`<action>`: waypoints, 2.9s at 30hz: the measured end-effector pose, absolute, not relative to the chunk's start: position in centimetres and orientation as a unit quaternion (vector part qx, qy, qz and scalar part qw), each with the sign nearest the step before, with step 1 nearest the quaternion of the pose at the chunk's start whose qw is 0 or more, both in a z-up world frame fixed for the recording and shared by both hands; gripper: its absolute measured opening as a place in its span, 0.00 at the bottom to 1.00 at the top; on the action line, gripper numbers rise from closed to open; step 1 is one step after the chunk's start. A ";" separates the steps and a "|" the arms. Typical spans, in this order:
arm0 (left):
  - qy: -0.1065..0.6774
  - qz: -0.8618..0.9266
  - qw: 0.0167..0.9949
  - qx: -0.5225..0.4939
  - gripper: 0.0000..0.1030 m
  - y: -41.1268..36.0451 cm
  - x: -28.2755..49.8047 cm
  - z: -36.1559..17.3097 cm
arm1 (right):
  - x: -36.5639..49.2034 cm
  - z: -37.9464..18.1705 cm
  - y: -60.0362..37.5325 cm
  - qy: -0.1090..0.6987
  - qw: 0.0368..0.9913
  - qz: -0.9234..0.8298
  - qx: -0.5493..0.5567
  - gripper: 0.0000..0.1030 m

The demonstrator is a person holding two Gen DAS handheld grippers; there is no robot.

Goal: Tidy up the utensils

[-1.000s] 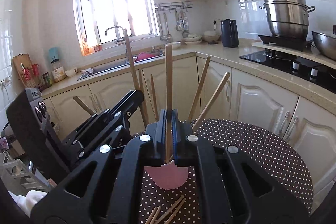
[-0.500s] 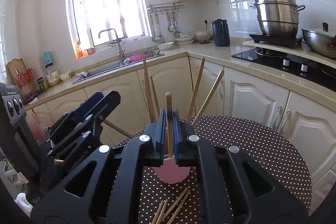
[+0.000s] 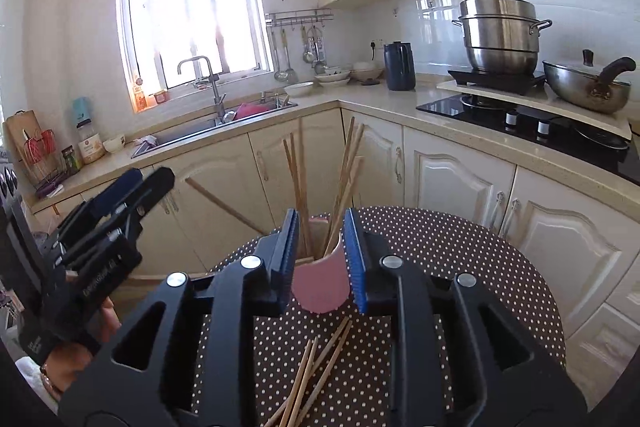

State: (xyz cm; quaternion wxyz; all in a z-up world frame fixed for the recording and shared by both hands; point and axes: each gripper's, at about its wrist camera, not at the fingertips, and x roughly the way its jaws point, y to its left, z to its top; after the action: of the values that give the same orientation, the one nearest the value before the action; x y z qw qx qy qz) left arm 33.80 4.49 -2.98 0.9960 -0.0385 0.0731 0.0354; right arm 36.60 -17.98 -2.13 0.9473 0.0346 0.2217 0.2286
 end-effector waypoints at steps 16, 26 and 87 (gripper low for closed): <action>0.093 0.025 0.995 0.004 0.47 2.4 36.5 -3.3 | 36.6 -5.1 -13.1 0.223 0.938 0.264 -0.038 0.23; 0.120 -0.042 0.991 -0.036 0.10 3.0 39.4 -4.2 | 39.6 -6.1 -12.1 0.198 0.936 0.289 -0.022 0.23; 0.203 -0.056 0.974 -0.083 0.01 5.1 51.3 -0.7 | 51.1 -7.6 -10.9 0.313 0.912 0.264 0.026 0.42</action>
State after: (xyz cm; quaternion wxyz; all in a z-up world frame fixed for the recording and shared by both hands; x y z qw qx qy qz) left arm 51.33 5.10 -0.68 0.9740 -0.0833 0.2029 -0.0561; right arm 51.11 -10.95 -7.64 0.9120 0.0260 0.3129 0.2638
